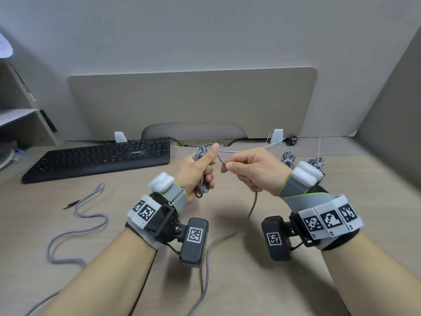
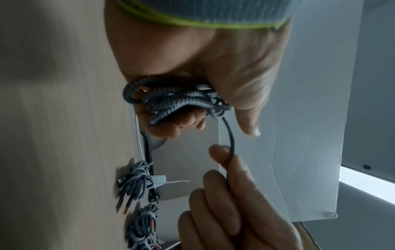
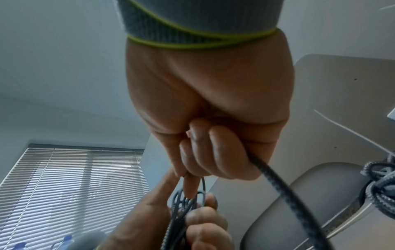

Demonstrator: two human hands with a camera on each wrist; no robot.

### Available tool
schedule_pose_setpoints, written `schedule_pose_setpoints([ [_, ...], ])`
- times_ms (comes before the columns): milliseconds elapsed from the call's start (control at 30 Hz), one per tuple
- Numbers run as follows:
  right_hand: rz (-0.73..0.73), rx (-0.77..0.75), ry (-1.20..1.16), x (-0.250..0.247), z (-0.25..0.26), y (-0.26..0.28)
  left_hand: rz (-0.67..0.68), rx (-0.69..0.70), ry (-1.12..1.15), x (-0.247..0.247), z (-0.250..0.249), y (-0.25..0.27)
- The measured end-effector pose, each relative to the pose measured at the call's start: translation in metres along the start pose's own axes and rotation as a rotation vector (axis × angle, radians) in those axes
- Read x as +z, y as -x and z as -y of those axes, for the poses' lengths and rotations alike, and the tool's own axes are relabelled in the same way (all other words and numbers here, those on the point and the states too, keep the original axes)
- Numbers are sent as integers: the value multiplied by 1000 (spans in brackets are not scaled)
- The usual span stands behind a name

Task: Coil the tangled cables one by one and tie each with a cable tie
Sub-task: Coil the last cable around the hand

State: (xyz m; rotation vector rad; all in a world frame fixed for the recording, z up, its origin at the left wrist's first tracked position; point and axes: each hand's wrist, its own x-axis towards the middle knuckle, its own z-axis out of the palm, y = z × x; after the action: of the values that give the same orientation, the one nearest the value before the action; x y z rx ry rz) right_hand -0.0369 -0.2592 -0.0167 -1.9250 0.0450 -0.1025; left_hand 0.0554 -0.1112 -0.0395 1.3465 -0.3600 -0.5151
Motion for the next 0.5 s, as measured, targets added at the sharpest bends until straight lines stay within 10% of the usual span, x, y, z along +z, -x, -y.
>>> schedule_pose_setpoints([
  [500, 34, -78, 227, 20, -9, -2, -170, 151, 110, -14, -11, -6],
])
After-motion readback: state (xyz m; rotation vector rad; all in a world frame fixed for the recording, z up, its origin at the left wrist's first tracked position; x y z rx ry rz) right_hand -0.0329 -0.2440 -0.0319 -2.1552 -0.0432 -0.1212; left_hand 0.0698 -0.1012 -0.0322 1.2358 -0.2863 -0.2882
